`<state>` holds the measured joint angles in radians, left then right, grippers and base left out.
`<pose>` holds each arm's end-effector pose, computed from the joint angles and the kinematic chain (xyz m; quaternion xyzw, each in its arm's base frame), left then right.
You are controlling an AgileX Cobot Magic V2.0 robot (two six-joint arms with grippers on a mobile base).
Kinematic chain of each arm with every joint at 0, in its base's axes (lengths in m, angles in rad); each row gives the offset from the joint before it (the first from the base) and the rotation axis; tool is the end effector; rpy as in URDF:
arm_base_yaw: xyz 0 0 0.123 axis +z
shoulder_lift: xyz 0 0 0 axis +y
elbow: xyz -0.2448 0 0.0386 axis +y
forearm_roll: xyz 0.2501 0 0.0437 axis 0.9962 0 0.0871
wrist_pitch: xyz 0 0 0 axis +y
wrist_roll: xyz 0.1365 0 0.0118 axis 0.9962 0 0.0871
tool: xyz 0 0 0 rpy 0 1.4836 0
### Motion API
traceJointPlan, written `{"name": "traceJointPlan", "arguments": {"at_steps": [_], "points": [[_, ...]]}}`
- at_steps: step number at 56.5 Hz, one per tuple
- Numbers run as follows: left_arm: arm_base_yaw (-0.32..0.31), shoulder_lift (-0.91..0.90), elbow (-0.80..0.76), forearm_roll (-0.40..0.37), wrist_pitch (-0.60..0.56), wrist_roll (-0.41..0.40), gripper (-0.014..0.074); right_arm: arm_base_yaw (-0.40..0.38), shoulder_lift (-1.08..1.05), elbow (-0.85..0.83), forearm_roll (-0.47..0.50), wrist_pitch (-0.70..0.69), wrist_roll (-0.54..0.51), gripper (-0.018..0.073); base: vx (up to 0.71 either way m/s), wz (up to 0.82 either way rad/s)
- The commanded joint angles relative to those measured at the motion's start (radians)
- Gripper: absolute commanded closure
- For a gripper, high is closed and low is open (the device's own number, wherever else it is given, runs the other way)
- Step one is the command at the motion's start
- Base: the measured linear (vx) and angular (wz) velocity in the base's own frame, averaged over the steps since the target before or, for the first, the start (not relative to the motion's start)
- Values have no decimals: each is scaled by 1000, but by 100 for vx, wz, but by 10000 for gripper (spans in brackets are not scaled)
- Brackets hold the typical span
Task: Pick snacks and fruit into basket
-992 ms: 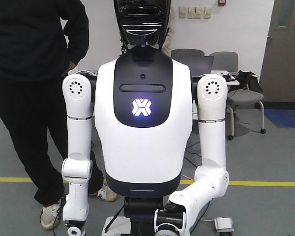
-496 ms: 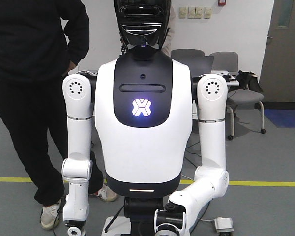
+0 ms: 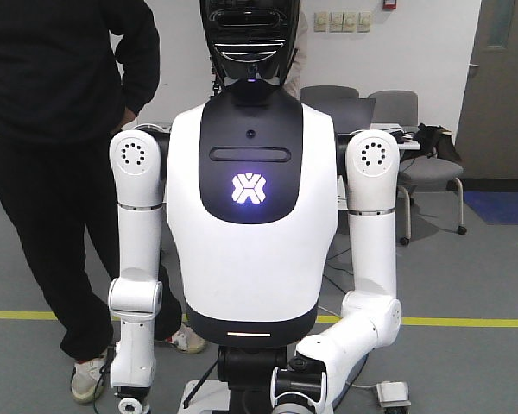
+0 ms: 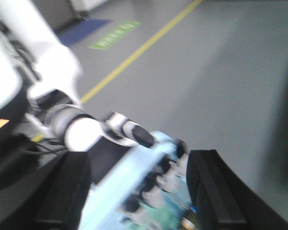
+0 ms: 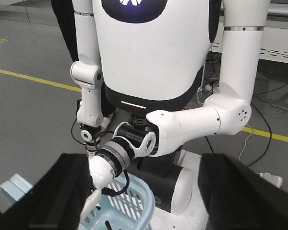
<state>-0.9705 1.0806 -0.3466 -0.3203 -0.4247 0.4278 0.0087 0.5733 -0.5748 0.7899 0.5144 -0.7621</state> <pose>0.1647 -0.2092 0.1895 0.3780 0.6897 -0.2032 0.5833 0.1878 0.0496 0.2955 -0.1258 0.7862 0.1328 0.5903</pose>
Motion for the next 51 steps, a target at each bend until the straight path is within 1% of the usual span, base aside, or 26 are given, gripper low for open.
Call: {"name": "traceJointPlan", "arguments": {"at_steps": [1, 2, 3, 4, 5, 6, 7, 8, 9, 10, 12, 13, 15, 17, 20, 24, 28, 33, 36, 38, 51], "points": [[33, -89, -32, -242, -104, 230, 97, -4, 0, -26, 31, -51, -7, 29, 0, 0], [47, -113, -32, -313, -112, 293, 97, -4, 0, -26, 32, -50, -7, 29, 0, 0], [57, -132, -32, -364, -121, 381, 97, -4, 0, -26, 34, -50, -7, 29, 0, 0], [64, -144, -32, -399, -126, 425, 97, -4, 0, -26, 34, -49, -7, 29, 0, 0], [74, -161, -32, -451, -133, 486, 97, -4, 0, -26, 34, -49, -7, 29, 0, 0], [80, -172, -32, -487, -139, 524, 97, -4, 0, -26, 34, -49, -7, 29, 0, 0], [89, -191, -32, -542, -147, 559, 97, -4, 0, -26, 34, -49, -7, 29, 0, 0], [98, -211, -32, -598, -159, 611, 97, -4, 0, -26, 34, -49, -7, 29, 0, 0], [104, -223, -32, -635, -167, 645, 97, -4, 0, -26, 34, -49, -7, 29, 0, 0], [109, -235, -32, -672, -180, 696, 97, -4, 0, -26, 34, -49, -7, 29, 0, 0], [125, -274, -32, -783, -200, 802, 97, -3, 0, -26, 39, -49, -7, 29, 0, 0], [133, -293, -32, -820, -197, 852, 99, -3, 0, -26, 43, -49, -7, 29, 0, 0], [146, -326, -32, -868, -176, 926, 108, 1, 0, -26, 51, -48, -7, 29, 0, 0], [158, -365, -32, -907, -117, 998, 129, 14, 0, -26, 53, -52, -8, 29, 0, 0], [172, -408, -32, -959, -64, 1067, 157, 40, 0, -26, 56, -51, -15, 29, 0, 0], [183, -451, -32, -1035, -76, 1114, 181, 75, 0, -26, 53, -51, -43, 29, 0, 0], [187, -486, -32, -1110, -145, 1126, 181, 88, 0, -26, 51, -54, -51, 29, 0, 0], [187, -526, -32, -1165, -221, 1176, 180, 87, 0, -26, 52, -59, -49, 29, 0, 0], [187, -554, -32, -1177, -258, 1180, 180, 86, 0, -26, 51, -59, -49, 29, 0, 0], [187, -571, -32, -1177, -261, 1180, 180, 86, 0, -26, 54, -58, -49, 29, 0, 0], [187, -597, -32, -1174, -213, 1194, 180, 86, 0, -26, 56, -46, -49, 29, 0, 0]]}}
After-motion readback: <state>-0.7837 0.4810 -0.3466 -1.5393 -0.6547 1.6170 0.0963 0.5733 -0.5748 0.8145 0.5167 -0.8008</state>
